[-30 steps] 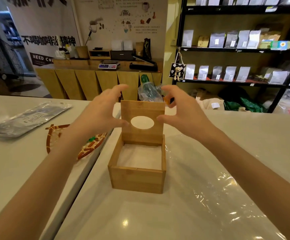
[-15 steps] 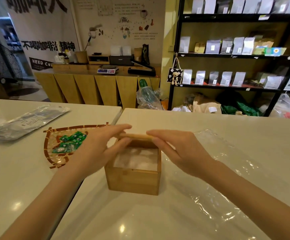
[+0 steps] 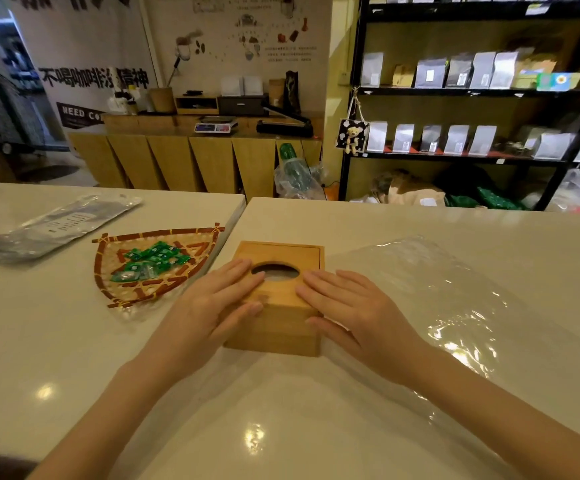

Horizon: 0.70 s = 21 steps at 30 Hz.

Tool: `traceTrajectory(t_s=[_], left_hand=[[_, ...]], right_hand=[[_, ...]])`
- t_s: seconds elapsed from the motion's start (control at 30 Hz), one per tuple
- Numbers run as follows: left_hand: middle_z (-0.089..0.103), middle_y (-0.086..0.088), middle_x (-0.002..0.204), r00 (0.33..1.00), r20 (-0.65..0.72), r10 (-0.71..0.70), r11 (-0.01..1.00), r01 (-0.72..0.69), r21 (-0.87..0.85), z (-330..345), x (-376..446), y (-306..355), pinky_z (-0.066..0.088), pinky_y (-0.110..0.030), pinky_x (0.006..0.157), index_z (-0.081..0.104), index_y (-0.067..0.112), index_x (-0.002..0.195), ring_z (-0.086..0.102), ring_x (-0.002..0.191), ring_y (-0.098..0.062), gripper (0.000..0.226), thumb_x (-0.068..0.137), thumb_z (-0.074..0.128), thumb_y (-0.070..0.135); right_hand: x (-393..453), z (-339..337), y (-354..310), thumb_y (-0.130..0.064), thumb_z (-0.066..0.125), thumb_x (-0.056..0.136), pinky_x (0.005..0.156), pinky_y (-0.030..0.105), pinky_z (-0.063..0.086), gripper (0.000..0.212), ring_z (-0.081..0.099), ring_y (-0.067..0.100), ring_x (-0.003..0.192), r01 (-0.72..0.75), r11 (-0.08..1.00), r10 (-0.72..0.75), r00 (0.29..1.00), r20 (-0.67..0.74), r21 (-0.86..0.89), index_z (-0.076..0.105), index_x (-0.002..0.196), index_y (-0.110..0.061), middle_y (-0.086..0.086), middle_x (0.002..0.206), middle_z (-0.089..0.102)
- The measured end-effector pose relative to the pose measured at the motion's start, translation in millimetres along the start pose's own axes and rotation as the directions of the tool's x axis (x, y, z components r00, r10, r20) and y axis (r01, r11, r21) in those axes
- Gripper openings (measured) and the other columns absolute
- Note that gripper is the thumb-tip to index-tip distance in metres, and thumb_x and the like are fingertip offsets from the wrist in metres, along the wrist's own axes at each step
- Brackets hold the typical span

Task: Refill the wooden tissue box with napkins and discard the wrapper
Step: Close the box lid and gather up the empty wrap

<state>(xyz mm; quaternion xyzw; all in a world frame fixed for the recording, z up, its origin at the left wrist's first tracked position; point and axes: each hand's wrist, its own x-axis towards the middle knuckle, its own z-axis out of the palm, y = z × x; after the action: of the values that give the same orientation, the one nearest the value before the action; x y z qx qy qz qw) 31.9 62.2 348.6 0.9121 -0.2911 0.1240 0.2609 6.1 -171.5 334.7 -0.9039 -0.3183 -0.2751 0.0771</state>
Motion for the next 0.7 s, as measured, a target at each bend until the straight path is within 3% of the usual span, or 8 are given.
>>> traceTrajectory(t_s=[0.1, 0.17, 0.33, 0.43, 0.53, 0.63, 0.7], left_hand=[[0.033, 0.012, 0.142, 1.0, -0.023, 0.019, 0.995, -0.017, 0.096, -2.9, 1.6, 16.0, 0.014, -0.026, 0.109, 0.039, 0.032, 0.131, 0.018, 0.129, 0.006, 0.085, 0.07, 0.004, 0.08], [0.041, 0.009, 0.14, 0.992, -0.064, 0.11, 0.984, -0.099, 0.149, -0.2, 5.1, 39.0, 0.016, -0.028, 0.108, 0.046, 0.027, 0.13, 0.022, 0.128, 0.002, 0.076, 0.079, 0.009, 0.07], [0.033, 0.02, 0.141, 0.988, -0.012, 0.154, 0.982, -0.154, -0.109, 27.7, 20.1, 106.6, 0.017, -0.012, 0.103, 0.027, 0.036, 0.138, 0.022, 0.124, 0.012, 0.055, 0.086, 0.033, 0.054], [0.026, 0.011, 0.151, 0.983, 0.17, 0.071, 0.987, -0.045, -0.152, 57.9, 29.1, 131.9, 0.016, -0.018, 0.111, 0.022, 0.029, 0.142, 0.021, 0.137, -0.001, 0.058, 0.089, 0.035, 0.05], [0.024, -0.005, 0.153, 0.924, 0.381, -0.027, 1.0, 0.02, 0.023, 89.6, 33.7, 144.4, 0.019, -0.032, 0.115, 0.023, 0.018, 0.142, 0.018, 0.142, -0.017, 0.066, 0.089, 0.027, 0.056], [0.027, -0.015, 0.15, 0.922, 0.38, -0.072, 0.966, -0.03, 0.256, 112.6, 29.4, 155.8, 0.02, -0.038, 0.113, 0.03, 0.014, 0.137, 0.02, 0.14, -0.027, 0.07, 0.086, 0.018, 0.061], [0.018, -0.021, 0.152, 0.919, 0.371, -0.136, 0.926, -0.015, 0.376, 123.9, 25.4, 158.1, 0.014, -0.041, 0.115, 0.022, 0.012, 0.141, 0.013, 0.142, -0.032, 0.069, 0.089, 0.022, 0.058]], right_hand=[[-0.9, -3.1, 0.6, -0.039, 0.029, 0.096, 0.105, 0.031, 0.035, 0.047, 0.053, 0.018, 0.123, -0.039, 0.997, 0.036, 0.998, 0.055, 0.062, 0.055, 0.125, -0.014, 0.006, 0.131, 0.059], [-5.1, -10.0, 3.7, -0.04, 0.031, 0.095, 0.106, 0.03, 0.034, 0.047, 0.048, 0.015, 0.126, -0.102, 0.984, 0.094, 0.994, 0.06, 0.144, 0.053, 0.128, -0.015, 0.004, 0.133, 0.057], [-36.3, -45.7, 30.1, -0.043, 0.039, 0.092, 0.102, 0.023, 0.035, 0.047, 0.049, 0.012, 0.122, -0.355, 0.899, 0.363, 0.931, 0.018, 0.258, 0.051, 0.13, -0.018, -0.002, 0.13, 0.058], [-65.9, -69.2, 57.4, -0.034, 0.046, 0.092, 0.101, 0.026, 0.036, 0.04, 0.052, 0.016, 0.12, -0.579, 0.775, 0.59, 0.807, 0.039, 0.254, 0.052, 0.128, -0.017, 0.0, 0.129, 0.059], [-100.5, -79.9, 88.6, -0.028, 0.045, 0.095, 0.098, 0.034, 0.04, 0.037, 0.053, 0.022, 0.118, -0.744, 0.654, 0.741, 0.667, 0.083, 0.135, 0.048, 0.13, -0.018, 0.002, 0.13, 0.058], [-129.8, -77.9, 108.7, -0.032, 0.041, 0.096, 0.098, 0.037, 0.037, 0.042, 0.049, 0.027, 0.122, -0.86, 0.509, 0.853, 0.501, 0.145, -0.029, 0.04, 0.136, -0.019, 0.007, 0.135, 0.054], [-142.3, -71.0, 114.3, -0.032, 0.039, 0.096, 0.1, 0.038, 0.034, 0.046, 0.041, 0.028, 0.128, -0.87, 0.475, 0.872, 0.446, 0.2, -0.133, 0.035, 0.139, -0.016, 0.01, 0.138, 0.049]])
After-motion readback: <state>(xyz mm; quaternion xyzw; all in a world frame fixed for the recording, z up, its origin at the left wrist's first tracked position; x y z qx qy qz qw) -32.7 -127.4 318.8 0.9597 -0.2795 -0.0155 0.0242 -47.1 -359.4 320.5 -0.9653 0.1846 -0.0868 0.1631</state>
